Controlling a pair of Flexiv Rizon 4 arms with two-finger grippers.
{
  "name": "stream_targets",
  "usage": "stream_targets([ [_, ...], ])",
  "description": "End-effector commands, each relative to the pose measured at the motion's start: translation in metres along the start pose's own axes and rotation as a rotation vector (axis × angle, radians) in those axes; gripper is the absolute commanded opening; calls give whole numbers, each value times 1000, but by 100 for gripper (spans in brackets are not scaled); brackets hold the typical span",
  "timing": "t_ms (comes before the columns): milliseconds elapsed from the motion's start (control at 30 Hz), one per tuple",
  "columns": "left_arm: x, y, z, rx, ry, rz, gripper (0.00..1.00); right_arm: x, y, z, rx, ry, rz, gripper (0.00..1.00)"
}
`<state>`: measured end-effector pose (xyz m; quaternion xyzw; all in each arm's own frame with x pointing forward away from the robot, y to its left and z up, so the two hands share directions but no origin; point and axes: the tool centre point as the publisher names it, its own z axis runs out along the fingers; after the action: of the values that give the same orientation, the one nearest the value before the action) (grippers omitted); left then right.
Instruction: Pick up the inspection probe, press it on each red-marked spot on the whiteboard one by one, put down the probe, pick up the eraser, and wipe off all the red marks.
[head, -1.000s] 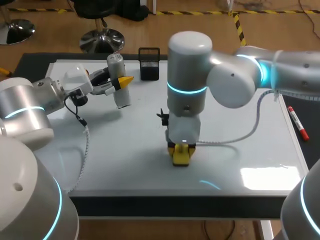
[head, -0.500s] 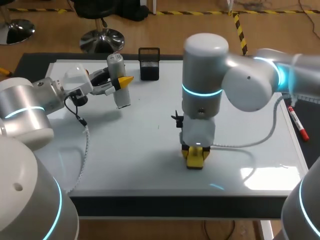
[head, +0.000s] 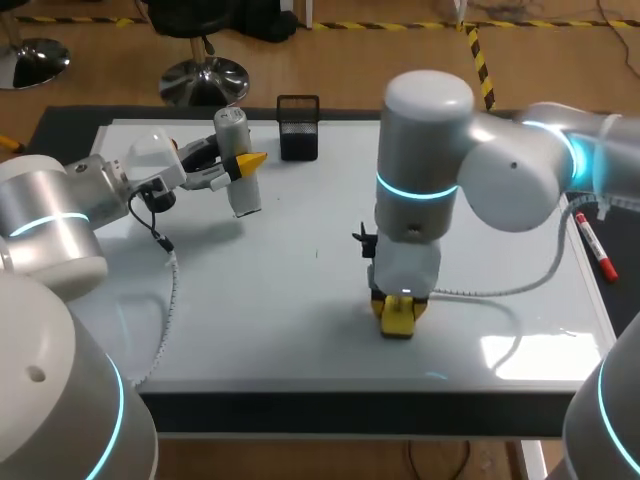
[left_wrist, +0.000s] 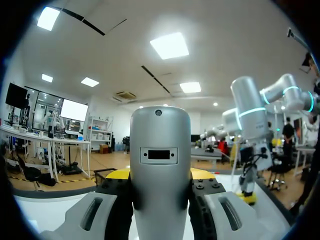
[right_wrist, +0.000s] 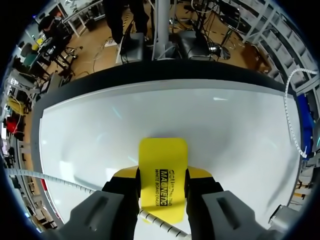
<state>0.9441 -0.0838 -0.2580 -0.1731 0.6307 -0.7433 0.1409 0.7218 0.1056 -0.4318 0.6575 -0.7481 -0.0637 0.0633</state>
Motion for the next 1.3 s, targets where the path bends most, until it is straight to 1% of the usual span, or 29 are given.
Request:
stream_targets([
  [33,0,0,1,2,-3,2,0,9,-3,-12,25,-8,-6,0],
  [233,0,0,1,2,-3,2,0,12,-18,-38,46,-15,-11,0],
  [500,0,0,1,2,-3,2,0,19,-51,-61,48,-19,-27,0],
  [633,0,0,1,2,-3,2,0,24,-69,-70,37,-35,-43,0],
  [667,0,0,1,2,-3,2,0,26,-74,-72,37,-38,-28,0],
  [967,0,0,1,2,-3,2,0,41,-115,-86,40,-46,-30,0],
  [1300,0,0,1,2,-3,2,0,41,-159,-102,39,-39,-43,0],
])
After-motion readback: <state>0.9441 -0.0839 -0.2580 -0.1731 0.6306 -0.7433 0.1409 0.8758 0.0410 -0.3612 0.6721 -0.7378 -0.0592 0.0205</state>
